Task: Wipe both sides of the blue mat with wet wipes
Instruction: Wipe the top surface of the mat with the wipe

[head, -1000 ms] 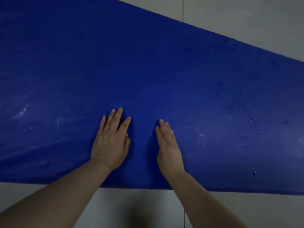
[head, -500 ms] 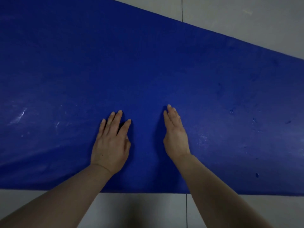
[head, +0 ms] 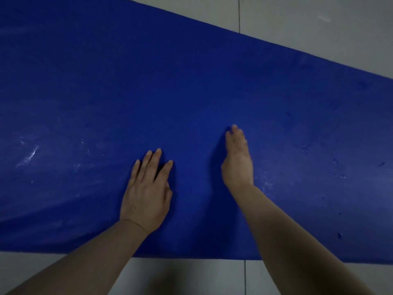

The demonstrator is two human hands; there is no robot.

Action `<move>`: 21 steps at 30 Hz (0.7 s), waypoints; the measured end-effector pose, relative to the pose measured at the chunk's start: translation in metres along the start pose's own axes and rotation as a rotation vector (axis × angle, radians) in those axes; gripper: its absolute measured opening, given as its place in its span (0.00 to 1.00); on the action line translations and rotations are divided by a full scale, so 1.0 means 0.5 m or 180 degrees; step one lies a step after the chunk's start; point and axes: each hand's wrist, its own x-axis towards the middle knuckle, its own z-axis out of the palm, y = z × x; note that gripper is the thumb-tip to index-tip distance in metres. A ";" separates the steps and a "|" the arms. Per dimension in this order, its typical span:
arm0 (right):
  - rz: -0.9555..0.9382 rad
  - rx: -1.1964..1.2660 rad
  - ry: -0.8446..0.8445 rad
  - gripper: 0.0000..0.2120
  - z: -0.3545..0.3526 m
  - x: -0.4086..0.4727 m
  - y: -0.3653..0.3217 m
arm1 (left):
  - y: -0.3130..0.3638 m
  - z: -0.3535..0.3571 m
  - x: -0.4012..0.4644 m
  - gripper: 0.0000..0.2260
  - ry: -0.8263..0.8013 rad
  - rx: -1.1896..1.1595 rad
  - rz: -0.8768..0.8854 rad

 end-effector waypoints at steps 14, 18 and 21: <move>-0.0404 -0.0023 0.0287 0.33 0.051 0.001 -0.058 | -0.012 -0.009 0.033 0.19 0.0154 -0.0040 0.0116; -0.0443 -0.0074 0.0238 0.35 0.057 0.003 -0.055 | -0.025 -0.041 0.149 0.13 0.0361 -0.0036 0.0133; -0.0424 -0.0120 0.0236 0.37 0.057 0.005 -0.049 | -0.036 -0.040 0.231 0.17 0.0304 0.0257 0.0157</move>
